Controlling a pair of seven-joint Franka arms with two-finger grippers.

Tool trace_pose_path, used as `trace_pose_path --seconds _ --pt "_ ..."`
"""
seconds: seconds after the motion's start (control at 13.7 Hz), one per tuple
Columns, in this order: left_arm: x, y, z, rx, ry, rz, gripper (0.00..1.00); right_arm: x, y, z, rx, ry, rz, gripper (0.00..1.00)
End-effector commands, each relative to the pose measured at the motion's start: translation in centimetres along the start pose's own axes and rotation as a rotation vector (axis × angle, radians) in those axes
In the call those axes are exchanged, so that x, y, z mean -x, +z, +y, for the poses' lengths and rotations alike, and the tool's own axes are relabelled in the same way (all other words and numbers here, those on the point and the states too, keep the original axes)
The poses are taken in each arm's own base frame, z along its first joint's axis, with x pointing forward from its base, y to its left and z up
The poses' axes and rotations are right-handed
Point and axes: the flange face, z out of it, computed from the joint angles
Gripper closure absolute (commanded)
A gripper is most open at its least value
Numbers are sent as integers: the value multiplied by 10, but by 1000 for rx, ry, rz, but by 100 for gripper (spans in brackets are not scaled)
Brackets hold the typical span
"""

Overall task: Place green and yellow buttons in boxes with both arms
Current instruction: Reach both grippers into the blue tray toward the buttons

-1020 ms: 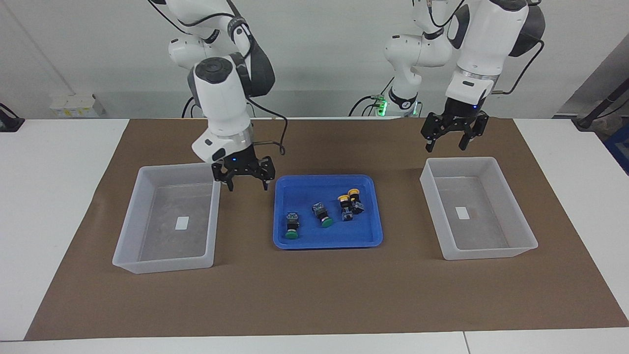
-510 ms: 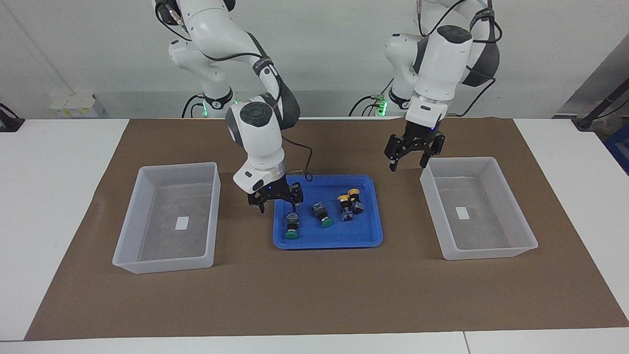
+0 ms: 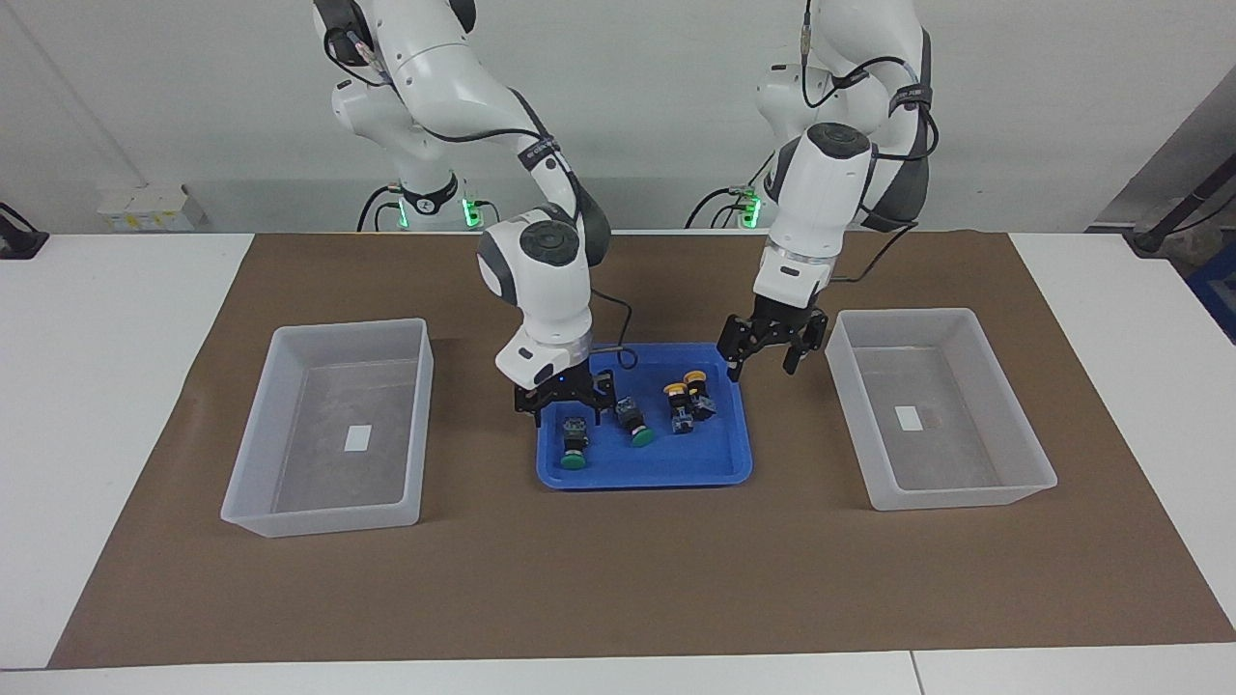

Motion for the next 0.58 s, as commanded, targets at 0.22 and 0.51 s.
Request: trace_pose_path --seconds 0.22,0.51 --pt "22 16 -11 22 -10 19 0 5 22 -7 -5 -17 31 21" --pt "29 26 -16 18 -8 14 0 9 27 -5 18 -51 45 100"
